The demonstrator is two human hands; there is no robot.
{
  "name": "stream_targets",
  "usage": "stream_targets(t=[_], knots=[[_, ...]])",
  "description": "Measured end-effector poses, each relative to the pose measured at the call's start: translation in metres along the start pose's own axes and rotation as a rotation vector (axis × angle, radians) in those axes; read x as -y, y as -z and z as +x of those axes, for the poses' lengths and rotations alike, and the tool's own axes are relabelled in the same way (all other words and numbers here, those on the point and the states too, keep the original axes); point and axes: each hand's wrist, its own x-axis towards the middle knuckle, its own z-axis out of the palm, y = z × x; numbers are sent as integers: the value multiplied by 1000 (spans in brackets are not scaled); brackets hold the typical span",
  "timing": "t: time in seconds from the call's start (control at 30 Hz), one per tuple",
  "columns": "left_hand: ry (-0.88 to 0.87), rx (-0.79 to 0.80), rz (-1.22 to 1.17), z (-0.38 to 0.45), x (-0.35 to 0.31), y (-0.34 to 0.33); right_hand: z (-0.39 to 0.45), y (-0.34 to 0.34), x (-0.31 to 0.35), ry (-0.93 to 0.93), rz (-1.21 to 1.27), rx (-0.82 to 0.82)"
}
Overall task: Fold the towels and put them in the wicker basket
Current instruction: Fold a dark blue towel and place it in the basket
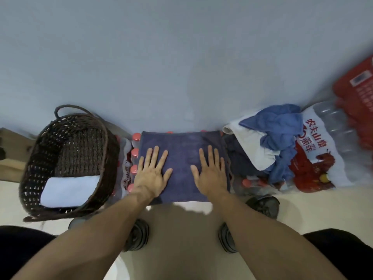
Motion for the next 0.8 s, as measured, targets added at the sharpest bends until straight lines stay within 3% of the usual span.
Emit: stream_targets(t=[0.1, 0.2, 0.3, 0.4, 0.5, 0.57, 0.7, 0.8], knots=[[15, 65, -13, 8, 6, 14, -17, 11, -3, -48, -34, 16], [129, -64, -105, -4, 1, 29, -45, 14, -12, -73, 4, -23], [228, -312, -244, -38, -6, 35, -76, 11, -12, -344, 252, -174], [492, -363, -480, -73, -12, 24, -97, 7, -6, -623, 513, -279], [754, -276, -776, -104, -7, 2, -95, 0, -18, -747, 936, -148], [832, -217, -951, -118, 1, -10, -87, -2, -28, -781, 1187, -4], [837, -178, -1213, -111, 2, -10, -82, -11, -38, -788, 1361, 136], [847, -156, -1221, -100, 4, -7, -87, -16, -41, -839, 1403, 256]])
